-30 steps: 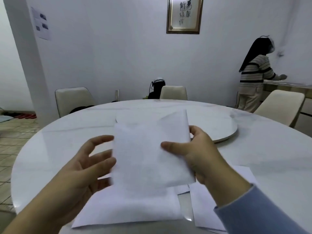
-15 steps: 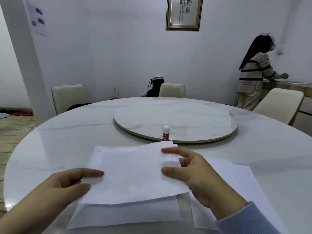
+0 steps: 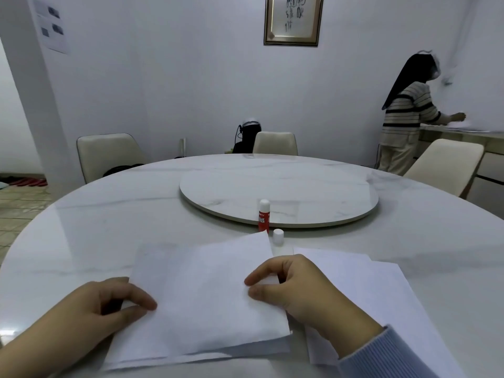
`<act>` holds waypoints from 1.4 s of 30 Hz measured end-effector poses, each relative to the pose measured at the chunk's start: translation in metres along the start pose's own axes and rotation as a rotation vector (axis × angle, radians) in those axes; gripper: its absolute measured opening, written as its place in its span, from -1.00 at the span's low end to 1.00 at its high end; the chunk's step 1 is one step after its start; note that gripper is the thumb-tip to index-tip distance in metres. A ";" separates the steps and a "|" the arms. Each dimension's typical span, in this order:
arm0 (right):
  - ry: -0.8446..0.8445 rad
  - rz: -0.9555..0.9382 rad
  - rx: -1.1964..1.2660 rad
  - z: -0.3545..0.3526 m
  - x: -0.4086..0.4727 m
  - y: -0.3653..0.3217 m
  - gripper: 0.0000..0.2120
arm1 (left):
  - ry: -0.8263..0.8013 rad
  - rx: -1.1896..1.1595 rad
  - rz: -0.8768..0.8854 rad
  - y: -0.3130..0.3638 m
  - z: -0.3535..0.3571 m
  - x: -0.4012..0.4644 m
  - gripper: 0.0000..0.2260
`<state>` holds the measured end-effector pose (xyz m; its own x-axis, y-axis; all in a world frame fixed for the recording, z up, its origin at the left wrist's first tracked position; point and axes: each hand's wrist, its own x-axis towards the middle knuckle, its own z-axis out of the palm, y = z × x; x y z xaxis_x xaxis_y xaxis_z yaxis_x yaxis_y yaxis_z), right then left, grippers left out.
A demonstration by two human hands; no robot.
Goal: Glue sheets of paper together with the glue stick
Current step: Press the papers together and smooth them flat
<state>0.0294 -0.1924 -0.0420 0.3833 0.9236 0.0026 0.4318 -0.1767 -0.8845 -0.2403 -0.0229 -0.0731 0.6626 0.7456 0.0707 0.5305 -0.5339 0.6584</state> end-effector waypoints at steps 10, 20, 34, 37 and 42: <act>-0.003 0.001 -0.132 0.001 -0.001 0.002 -0.91 | -0.036 0.100 0.090 -0.011 -0.004 0.006 -0.73; -0.011 -0.032 -0.208 0.001 -0.002 0.003 -0.91 | -0.077 0.138 0.097 -0.014 -0.008 0.006 -0.58; -0.018 -0.027 -0.263 0.002 -0.005 -0.001 -0.90 | -0.091 0.157 0.088 -0.017 -0.008 0.005 -0.59; -0.014 -0.024 -0.259 0.002 -0.006 -0.001 -0.89 | -0.099 0.143 0.076 -0.017 -0.009 0.005 -0.59; -0.003 -0.017 -0.266 0.003 -0.005 -0.001 -0.88 | -0.139 0.151 0.054 -0.015 -0.013 0.004 -0.53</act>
<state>0.0243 -0.1959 -0.0422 0.3721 0.9281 0.0149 0.6374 -0.2438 -0.7309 -0.2529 -0.0066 -0.0730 0.7533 0.6576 -0.0084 0.5584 -0.6329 0.5363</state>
